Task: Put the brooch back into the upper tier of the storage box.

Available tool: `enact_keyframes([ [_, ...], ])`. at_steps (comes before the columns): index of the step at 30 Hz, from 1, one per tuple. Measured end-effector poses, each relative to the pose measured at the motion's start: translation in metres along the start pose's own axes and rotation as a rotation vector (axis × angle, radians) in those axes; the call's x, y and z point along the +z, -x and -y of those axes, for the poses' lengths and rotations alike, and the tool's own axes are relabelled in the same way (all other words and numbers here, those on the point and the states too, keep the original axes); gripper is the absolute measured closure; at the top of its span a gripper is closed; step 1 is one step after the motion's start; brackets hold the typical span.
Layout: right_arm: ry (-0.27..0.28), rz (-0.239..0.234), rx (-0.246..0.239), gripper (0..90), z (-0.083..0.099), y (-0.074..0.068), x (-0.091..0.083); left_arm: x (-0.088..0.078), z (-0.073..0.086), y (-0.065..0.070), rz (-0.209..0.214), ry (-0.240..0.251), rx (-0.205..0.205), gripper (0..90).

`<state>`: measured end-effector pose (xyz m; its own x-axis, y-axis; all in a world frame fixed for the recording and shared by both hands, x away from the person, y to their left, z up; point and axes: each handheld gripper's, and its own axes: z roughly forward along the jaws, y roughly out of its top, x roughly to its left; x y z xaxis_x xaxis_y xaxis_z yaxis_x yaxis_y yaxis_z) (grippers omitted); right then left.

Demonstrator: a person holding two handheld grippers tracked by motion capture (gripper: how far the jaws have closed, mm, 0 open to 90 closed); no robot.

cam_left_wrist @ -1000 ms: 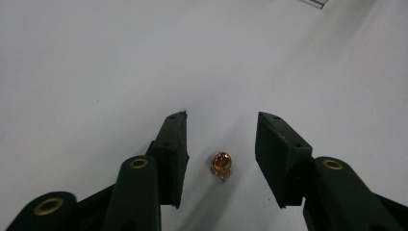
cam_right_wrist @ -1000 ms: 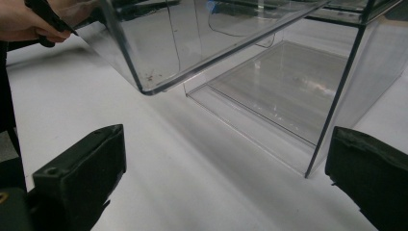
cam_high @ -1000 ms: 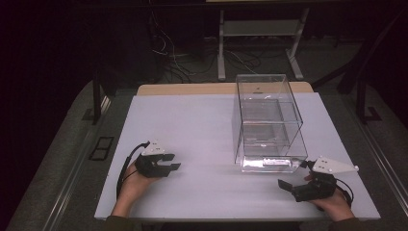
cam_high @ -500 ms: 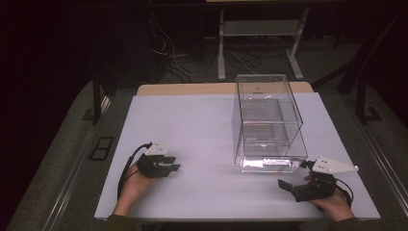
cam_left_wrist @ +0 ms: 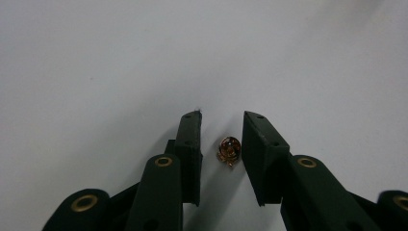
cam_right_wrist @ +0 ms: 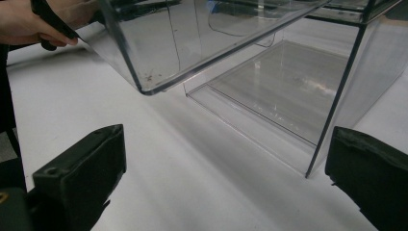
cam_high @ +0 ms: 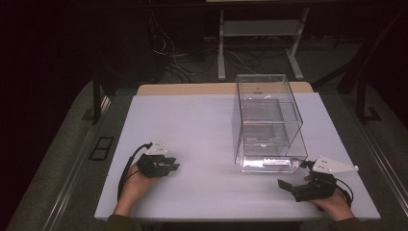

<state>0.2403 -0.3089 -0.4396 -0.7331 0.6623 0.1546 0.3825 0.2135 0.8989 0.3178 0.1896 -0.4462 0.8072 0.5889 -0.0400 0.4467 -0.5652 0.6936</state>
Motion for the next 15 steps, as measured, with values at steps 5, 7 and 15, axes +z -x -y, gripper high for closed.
enact_keyframes([
  [5,0.0,0.0,0.002,0.4,0.0001,0.0,0.0002,0.0,-0.0001,0.0002,-0.008,-0.005,0.009,69.7],
  [7,0.0,0.0,0.002,0.4,0.0001,0.0,0.0002,0.0003,-0.0001,0.0005,-0.01,-0.003,0.008,70.9],
  [15,-0.001,0.0,0.002,0.4,0.0002,0.0003,0.0002,0.0,-0.0001,0.0002,-0.013,-0.004,0.012,74.0],
])
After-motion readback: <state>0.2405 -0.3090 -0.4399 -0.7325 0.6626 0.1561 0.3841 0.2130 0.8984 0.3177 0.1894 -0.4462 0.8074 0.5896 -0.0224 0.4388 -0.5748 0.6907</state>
